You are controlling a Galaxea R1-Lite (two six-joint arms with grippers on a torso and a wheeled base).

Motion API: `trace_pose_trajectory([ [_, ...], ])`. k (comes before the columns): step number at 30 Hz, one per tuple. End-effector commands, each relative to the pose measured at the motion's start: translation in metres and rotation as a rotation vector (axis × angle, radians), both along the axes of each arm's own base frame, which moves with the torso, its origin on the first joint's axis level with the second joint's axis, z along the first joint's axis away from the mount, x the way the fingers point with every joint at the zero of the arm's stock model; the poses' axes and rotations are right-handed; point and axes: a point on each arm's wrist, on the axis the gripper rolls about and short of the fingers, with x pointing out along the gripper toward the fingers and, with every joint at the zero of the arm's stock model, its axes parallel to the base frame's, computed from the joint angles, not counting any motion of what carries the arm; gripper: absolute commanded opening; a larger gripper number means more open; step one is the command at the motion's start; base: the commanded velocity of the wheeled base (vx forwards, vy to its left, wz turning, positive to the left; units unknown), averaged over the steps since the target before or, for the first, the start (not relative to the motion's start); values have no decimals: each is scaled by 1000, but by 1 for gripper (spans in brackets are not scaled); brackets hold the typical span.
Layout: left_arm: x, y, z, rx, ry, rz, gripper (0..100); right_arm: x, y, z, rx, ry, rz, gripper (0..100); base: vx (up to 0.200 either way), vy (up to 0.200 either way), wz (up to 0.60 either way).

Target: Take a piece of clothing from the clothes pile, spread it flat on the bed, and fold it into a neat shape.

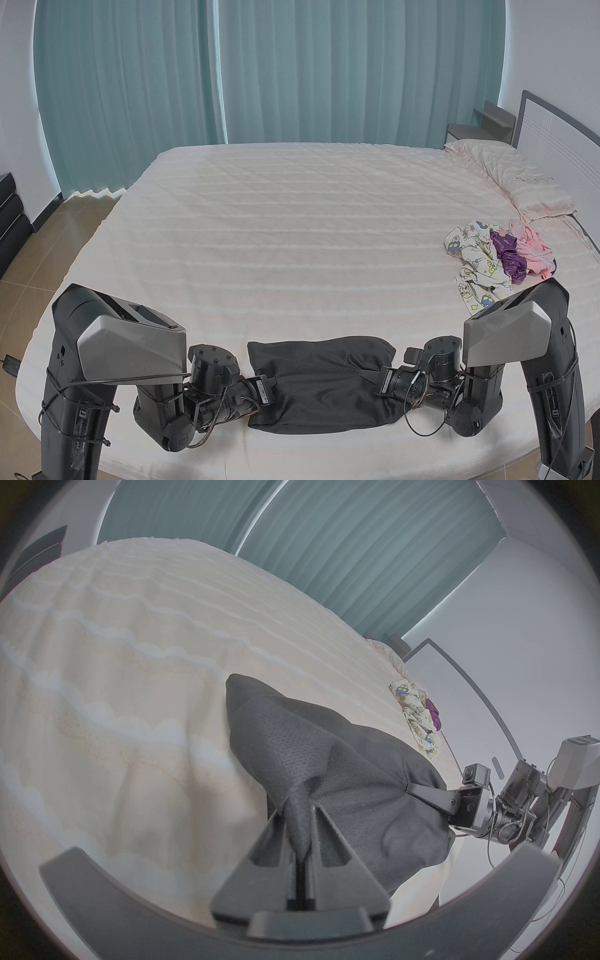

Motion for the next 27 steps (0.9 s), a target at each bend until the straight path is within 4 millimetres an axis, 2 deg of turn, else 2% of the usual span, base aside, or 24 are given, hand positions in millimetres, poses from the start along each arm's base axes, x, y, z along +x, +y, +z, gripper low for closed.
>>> trace_pose_trajectory([
  [1, -2, 0, 1, -1, -6, 1, 0, 1, 0, 4, 10, -17, -1, 0, 0, 0, 0],
  [8, 0, -1, 20, -63, -39, 37, 0, 0, -2, 18, 24, -42, -6, 0, 0, 0, 0],
  [12, 0, 0, 22, -87, -26, 57, 0, -3, -3, 20, 25, -34, -8, 0, 0, 0, 0],
  [27, -17, -8, 42, -103, -51, 14, 0, -10, -10, 38, 72, -19, -44, 0, 0, -200, 0],
])
